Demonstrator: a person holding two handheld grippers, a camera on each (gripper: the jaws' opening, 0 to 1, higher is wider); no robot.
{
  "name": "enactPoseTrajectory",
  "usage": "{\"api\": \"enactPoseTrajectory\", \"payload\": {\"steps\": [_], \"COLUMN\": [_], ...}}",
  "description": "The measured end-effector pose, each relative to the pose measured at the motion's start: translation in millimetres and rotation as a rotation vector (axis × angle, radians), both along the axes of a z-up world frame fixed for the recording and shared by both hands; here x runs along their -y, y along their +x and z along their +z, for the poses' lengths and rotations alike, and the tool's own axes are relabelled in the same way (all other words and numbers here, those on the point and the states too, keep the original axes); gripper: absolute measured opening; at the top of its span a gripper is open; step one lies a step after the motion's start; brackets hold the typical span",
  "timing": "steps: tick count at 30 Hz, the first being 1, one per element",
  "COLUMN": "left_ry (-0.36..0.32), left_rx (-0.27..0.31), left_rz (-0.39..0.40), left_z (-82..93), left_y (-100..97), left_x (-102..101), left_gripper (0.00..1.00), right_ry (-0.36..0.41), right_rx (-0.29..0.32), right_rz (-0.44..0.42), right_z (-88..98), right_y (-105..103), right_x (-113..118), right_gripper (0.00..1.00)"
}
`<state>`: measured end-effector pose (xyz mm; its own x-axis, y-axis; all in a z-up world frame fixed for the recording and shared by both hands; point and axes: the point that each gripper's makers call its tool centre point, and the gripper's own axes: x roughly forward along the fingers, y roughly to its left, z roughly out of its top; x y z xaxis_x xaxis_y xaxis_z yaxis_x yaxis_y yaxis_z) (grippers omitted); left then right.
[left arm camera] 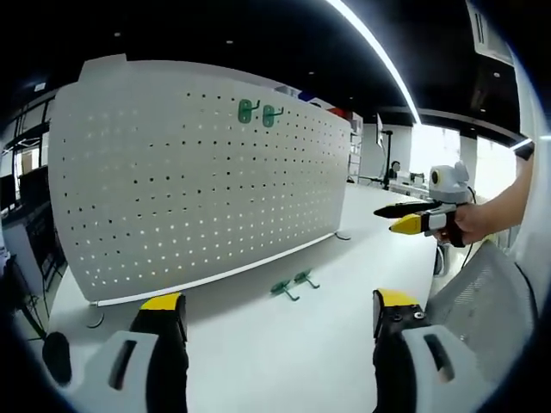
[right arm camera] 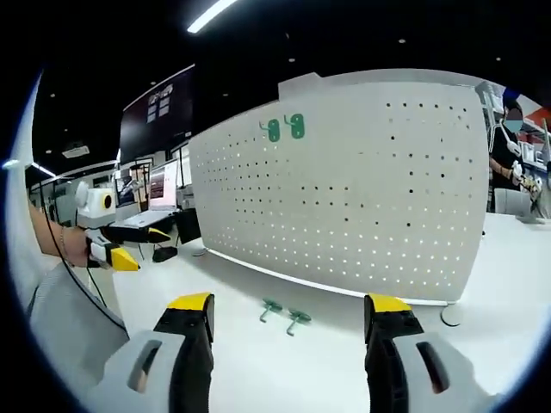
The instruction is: Insert the hook assembly into the mounting plate slot until the hook locks in place.
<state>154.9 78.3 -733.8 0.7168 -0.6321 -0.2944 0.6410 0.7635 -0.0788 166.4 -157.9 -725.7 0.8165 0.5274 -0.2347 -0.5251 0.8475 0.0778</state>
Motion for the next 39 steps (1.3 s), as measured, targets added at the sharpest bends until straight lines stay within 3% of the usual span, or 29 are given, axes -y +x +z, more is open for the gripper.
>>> {"api": "enactPoseTrajectory", "payload": {"steps": [29,39], "left_ry": [0.028,0.038], "left_rx": [-0.043,-0.05], "left_rz": [-0.01,-0.019], "left_z": [-16.7,-18.4], "left_y": [-8.4,-5.9], "left_x": [-8.5,-4.7], "left_gripper": [0.89,0.88], "right_ry": [-0.015,-0.044], "right_rx": [-0.108,-0.107], "right_rz": [0.002,0.013], "right_z": [-27.9,-30.4], "right_y": [-19.7,-19.3], "right_x": [14.1,11.2], "right_gripper": [0.69,0.69]}}
